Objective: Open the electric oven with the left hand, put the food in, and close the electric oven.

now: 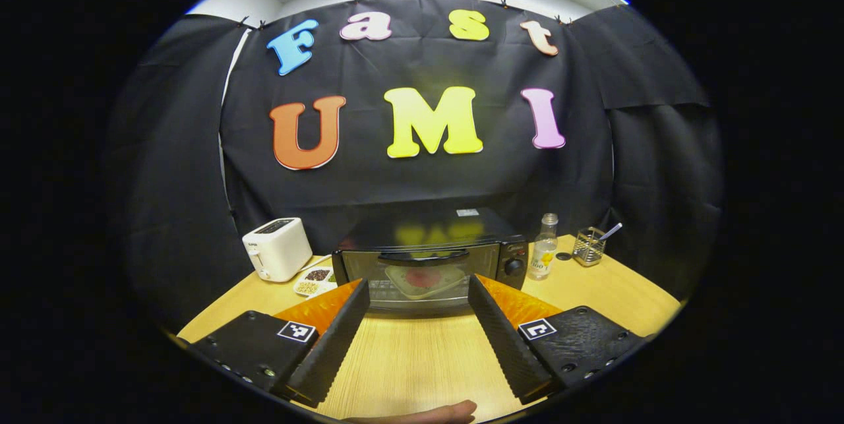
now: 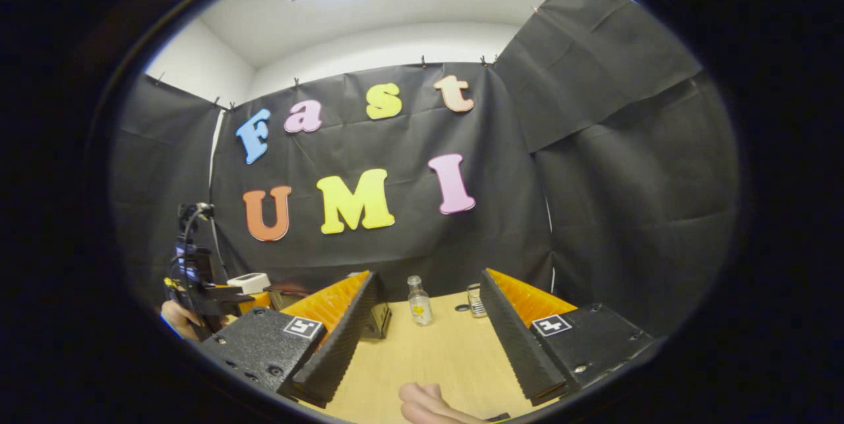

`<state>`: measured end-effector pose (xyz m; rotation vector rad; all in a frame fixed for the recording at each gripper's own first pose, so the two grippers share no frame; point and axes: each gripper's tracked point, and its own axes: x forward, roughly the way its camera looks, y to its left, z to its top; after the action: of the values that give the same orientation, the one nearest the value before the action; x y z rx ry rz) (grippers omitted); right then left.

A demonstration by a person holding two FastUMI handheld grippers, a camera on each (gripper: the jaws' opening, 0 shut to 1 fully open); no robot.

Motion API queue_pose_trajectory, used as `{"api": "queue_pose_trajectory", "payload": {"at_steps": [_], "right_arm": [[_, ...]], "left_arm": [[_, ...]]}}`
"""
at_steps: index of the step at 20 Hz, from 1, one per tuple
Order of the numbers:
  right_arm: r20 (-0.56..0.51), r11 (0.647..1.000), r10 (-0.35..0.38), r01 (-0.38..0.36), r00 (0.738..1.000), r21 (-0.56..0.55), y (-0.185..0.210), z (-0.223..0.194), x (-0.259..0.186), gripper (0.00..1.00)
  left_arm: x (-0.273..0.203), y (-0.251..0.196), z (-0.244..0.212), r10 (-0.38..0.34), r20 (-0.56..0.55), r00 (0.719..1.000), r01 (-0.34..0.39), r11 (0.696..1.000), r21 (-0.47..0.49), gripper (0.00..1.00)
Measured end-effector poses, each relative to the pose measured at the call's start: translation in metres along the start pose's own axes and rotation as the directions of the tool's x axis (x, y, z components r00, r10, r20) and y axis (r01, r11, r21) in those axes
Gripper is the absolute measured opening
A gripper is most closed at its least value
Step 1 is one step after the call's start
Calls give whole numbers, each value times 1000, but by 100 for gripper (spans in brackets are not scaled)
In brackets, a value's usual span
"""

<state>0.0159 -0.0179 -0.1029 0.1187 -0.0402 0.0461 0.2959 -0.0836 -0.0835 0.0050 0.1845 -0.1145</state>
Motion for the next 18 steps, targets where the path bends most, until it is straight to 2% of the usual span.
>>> {"api": "queue_pose_trajectory", "payload": {"at_steps": [6,10,14,18], "right_arm": [[26,999,10,-9,1000,-36,5,10,-29,95],[37,999,16,-14,999,-39,3,14,-46,96],[49,999,12,-10,999,-50,2,16,-53,95],[29,998,32,-31,999,-59,11,9,-54,95]], "left_arm": [[-95,7,36,32,125,992,-28,999,-35,96],[-142,11,30,55,142,988,-52,998,-24,96],[-172,10,19,70,137,988,-71,997,1,96],[-186,11,31,73,170,983,-73,997,-8,96]]}}
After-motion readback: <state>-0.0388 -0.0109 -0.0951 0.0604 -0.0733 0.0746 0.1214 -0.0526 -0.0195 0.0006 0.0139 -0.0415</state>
